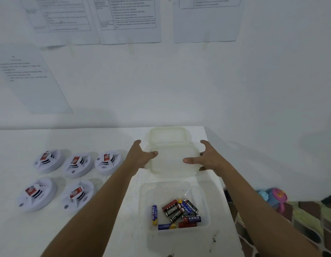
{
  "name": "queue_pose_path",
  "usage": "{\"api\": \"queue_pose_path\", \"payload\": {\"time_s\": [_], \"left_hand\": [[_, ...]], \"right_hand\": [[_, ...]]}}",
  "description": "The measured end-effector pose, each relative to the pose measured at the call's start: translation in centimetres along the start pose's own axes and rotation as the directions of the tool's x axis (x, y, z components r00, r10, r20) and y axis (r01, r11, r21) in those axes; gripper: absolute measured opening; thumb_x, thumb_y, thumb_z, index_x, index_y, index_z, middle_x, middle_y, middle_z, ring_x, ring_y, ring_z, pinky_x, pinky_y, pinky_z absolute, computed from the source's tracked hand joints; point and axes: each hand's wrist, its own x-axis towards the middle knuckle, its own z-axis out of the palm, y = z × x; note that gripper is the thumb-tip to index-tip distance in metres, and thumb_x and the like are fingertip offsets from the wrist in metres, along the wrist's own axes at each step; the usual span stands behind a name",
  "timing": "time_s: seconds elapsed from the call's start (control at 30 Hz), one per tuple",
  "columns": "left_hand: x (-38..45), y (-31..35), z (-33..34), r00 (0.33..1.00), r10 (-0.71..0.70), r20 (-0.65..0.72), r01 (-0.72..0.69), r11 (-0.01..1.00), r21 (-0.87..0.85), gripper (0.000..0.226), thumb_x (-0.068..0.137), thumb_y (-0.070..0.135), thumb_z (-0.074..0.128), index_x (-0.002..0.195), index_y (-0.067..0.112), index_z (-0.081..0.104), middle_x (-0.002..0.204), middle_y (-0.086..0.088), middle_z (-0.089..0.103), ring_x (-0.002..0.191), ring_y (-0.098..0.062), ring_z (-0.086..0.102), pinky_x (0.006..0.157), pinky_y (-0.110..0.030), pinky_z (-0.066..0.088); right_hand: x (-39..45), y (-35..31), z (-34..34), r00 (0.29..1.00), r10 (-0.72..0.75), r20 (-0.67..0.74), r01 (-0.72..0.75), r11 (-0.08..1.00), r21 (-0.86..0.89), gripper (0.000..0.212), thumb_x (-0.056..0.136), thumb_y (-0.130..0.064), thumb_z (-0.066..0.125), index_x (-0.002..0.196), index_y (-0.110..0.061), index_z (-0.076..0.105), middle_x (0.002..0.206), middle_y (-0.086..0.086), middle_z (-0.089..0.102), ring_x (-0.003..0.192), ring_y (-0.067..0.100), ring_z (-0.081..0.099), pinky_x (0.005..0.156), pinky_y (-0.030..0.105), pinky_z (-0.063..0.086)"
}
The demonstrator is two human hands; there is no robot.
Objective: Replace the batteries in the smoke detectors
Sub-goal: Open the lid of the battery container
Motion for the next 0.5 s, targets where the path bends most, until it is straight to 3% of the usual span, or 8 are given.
{"api": "queue_pose_path", "payload": {"time_s": [0.1,0.2,0.3,0.37,0.43,0.5], "left_hand": [[-0.7,-0.6,-0.5,0.999,-0.033,0.016,0.033,0.999,0.02,0.091,0.079,0.028,0.079,0.15,0.017,0.023,0.137,-0.016,0.048,0.089,-0.026,0.062,0.069,-0.043,0.06],[-1.4,-0.6,-0.7,1.0,0.02,-0.02,-0.016,0.982,0.19,0.09,0.08,0.033,0.077,0.148,0.016,0.022,0.113,-0.018,0.062,0.077,-0.03,0.069,0.061,-0.038,0.06],[-1.9,0.2,-1.0,0.994,0.092,-0.062,-0.068,0.947,0.313,0.088,0.082,0.036,0.074,0.148,0.013,0.021,0.111,-0.015,0.063,0.086,-0.026,0.064,0.06,-0.027,0.052],[-2.1,1.3,-1.2,0.99,0.124,-0.073,-0.096,0.948,0.304,0.087,0.084,0.033,0.073,0.149,0.013,0.019,0.109,-0.012,0.062,0.088,-0.021,0.057,0.058,-0.02,0.044],[-1.8,2.7,-1.6,0.978,0.18,-0.108,-0.15,0.958,0.243,0.091,0.082,0.031,0.075,0.15,0.016,0.017,0.099,-0.004,0.061,0.09,-0.018,0.055,0.074,-0.024,0.046],[-0.7,4.3,-2.1,0.955,0.243,-0.172,-0.212,0.96,0.181,0.097,0.079,0.03,0.079,0.151,0.021,0.015,0.103,0.001,0.055,0.097,-0.017,0.053,0.083,-0.027,0.041]], "right_hand": [[0.2,0.5,0.3,0.999,0.032,-0.008,-0.032,0.997,0.073,0.112,0.065,-0.03,0.09,0.152,-0.024,0.02,0.132,0.017,0.048,0.108,0.027,0.06,0.071,0.032,0.059],[-0.2,0.5,0.5,0.999,0.036,-0.025,-0.037,0.998,-0.042,0.115,0.065,-0.034,0.089,0.153,-0.026,0.016,0.14,0.017,0.043,0.11,0.027,0.057,0.066,0.029,0.056],[-0.8,-0.5,0.6,0.997,0.014,-0.081,-0.03,0.98,-0.199,0.119,0.065,-0.042,0.088,0.154,-0.027,0.01,0.145,0.014,0.043,0.101,0.025,0.059,0.057,0.025,0.048],[-1.0,-1.4,0.4,0.994,-0.019,-0.111,-0.009,0.969,-0.246,0.118,0.067,-0.042,0.087,0.154,-0.025,0.009,0.135,0.013,0.05,0.086,0.022,0.061,0.056,0.024,0.046],[-1.0,-2.6,-0.1,0.985,-0.081,-0.154,0.044,0.973,-0.229,0.118,0.068,-0.042,0.087,0.154,-0.026,0.008,0.121,0.015,0.057,0.086,0.024,0.064,0.063,0.027,0.051],[-0.1,-3.9,-0.7,0.966,-0.148,-0.209,0.114,0.979,-0.168,0.12,0.066,-0.044,0.087,0.154,-0.03,0.006,0.125,0.016,0.056,0.102,0.029,0.064,0.084,0.038,0.055]]}}
